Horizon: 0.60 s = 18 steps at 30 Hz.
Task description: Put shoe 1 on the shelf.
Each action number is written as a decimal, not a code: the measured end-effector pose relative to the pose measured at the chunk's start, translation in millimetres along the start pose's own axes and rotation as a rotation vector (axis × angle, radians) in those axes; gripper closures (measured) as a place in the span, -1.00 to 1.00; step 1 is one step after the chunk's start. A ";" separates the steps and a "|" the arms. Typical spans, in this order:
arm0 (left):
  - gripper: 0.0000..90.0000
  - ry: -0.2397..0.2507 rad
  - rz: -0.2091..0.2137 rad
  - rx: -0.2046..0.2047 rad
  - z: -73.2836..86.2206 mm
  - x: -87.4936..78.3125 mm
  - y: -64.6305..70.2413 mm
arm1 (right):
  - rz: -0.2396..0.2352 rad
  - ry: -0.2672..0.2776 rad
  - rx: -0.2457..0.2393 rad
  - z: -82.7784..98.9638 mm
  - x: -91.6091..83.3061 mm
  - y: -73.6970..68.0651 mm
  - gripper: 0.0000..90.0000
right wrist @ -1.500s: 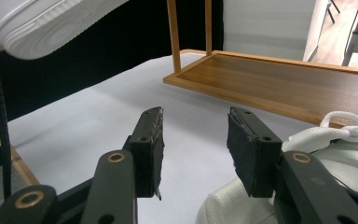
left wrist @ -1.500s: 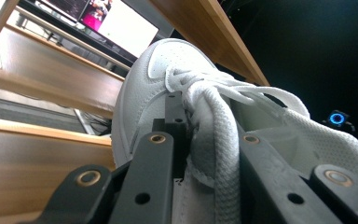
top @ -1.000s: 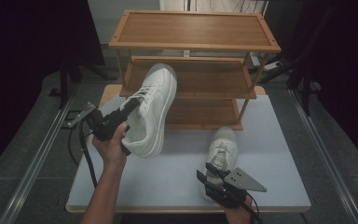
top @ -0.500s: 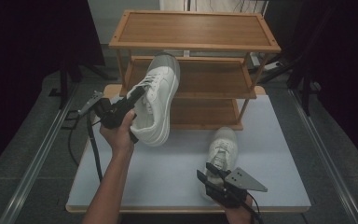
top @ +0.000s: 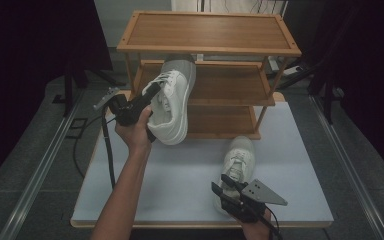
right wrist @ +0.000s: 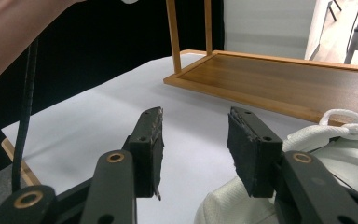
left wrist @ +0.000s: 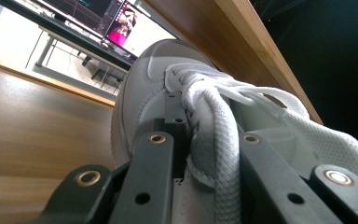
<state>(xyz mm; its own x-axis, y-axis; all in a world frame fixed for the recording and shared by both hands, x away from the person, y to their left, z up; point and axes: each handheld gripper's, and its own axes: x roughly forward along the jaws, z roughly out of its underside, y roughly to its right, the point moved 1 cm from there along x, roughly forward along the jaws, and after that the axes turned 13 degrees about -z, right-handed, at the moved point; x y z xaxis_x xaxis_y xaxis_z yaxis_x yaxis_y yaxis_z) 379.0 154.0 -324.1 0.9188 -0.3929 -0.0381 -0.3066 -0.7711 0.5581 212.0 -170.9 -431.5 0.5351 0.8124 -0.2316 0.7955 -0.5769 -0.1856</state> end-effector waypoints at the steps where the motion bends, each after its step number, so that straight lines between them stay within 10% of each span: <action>1: 0.82 -0.001 0.001 -0.002 -1.4 4.0 1.2 | -0.001 0.000 0.000 0.1 0.0 -0.1 0.23; 18: 0.82 -0.002 -0.046 -0.053 -3.8 42.4 8.5 | -0.009 0.022 -0.001 -3.7 -3.9 -3.7 0.23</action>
<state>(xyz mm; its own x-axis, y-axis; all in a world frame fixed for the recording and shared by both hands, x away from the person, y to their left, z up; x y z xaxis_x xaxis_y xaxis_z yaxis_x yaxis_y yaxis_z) 416.3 132.7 -317.8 0.9311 -0.3587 -0.0667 -0.2504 -0.7611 0.5984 208.1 -171.6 -426.4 0.5344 0.8191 -0.2087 0.8005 -0.5697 -0.1862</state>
